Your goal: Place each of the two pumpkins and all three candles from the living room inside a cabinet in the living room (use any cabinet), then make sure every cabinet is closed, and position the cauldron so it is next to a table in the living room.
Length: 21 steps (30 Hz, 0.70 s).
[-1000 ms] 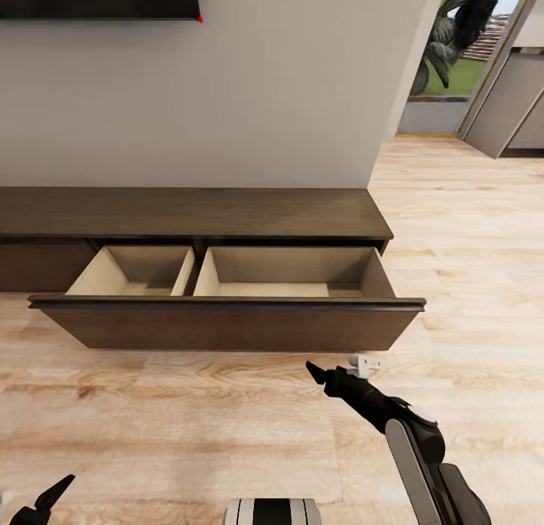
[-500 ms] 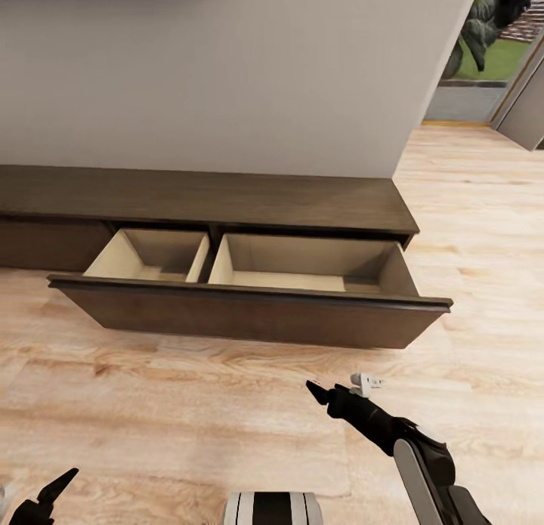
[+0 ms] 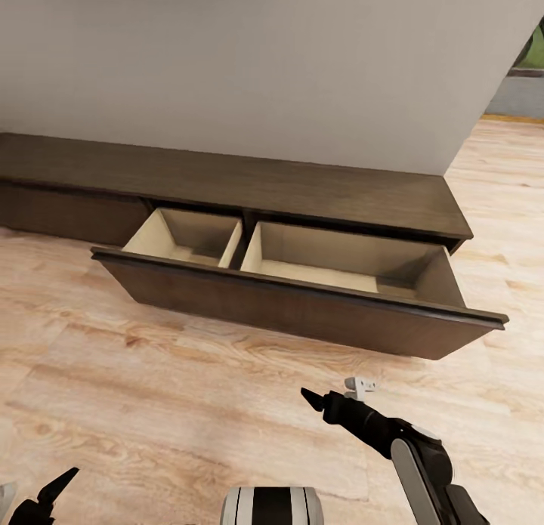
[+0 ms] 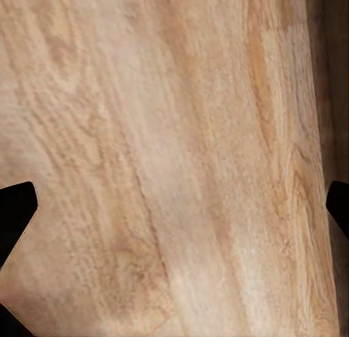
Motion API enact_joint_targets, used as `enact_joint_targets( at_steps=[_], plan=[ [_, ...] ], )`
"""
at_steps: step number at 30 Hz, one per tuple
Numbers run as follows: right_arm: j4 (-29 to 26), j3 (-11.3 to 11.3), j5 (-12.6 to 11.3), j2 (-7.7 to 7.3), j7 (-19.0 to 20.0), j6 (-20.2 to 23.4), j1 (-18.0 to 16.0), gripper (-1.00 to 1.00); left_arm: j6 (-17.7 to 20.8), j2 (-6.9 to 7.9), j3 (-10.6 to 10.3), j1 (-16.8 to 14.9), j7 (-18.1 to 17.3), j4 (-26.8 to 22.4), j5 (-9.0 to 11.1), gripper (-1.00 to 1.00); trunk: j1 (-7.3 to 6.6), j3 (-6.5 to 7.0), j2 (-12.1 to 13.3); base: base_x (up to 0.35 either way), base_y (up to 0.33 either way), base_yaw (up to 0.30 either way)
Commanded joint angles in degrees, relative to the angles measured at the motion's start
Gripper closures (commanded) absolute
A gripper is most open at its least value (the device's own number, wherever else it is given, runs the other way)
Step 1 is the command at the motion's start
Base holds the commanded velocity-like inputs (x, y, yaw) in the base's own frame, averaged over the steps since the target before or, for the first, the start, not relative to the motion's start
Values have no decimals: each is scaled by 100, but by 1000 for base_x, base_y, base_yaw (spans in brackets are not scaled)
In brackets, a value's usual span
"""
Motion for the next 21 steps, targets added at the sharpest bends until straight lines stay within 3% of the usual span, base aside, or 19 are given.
enact_joint_targets(
  at_steps=[1, 10, 13, 16, 21],
  plan=[
    [-10, -1, -6, 0, 12, 32, -4, -100, 31, -7, 10, -1, -27, -9, -10, -100, -1, 1, -1, 0, 0, 280],
    [-43, 300, 82, -3, 5, 40, -8, -100, -32, -8, 11, 24, -29, 51, -65, -100, -1, 37, -1, 0, 0, 279],
    [-44, 361, 139, 6, 0, 40, -8, -100, -48, -5, 19, 27, -20, 93, -88, -100, -8, 117, 3, 0, 0, 278],
    [-42, 565, 226, 9, -6, 40, -8, -100, -54, -12, 20, 49, -19, 141, -95, -100, -16, 196, 7, 0, 0, 277],
    [-10, 636, 249, 32, -16, 107, -10, -100, -55, -23, 14, 56, -20, 151, -95, -100, -29, 329, 13, 0, 0, 277]
  ],
)
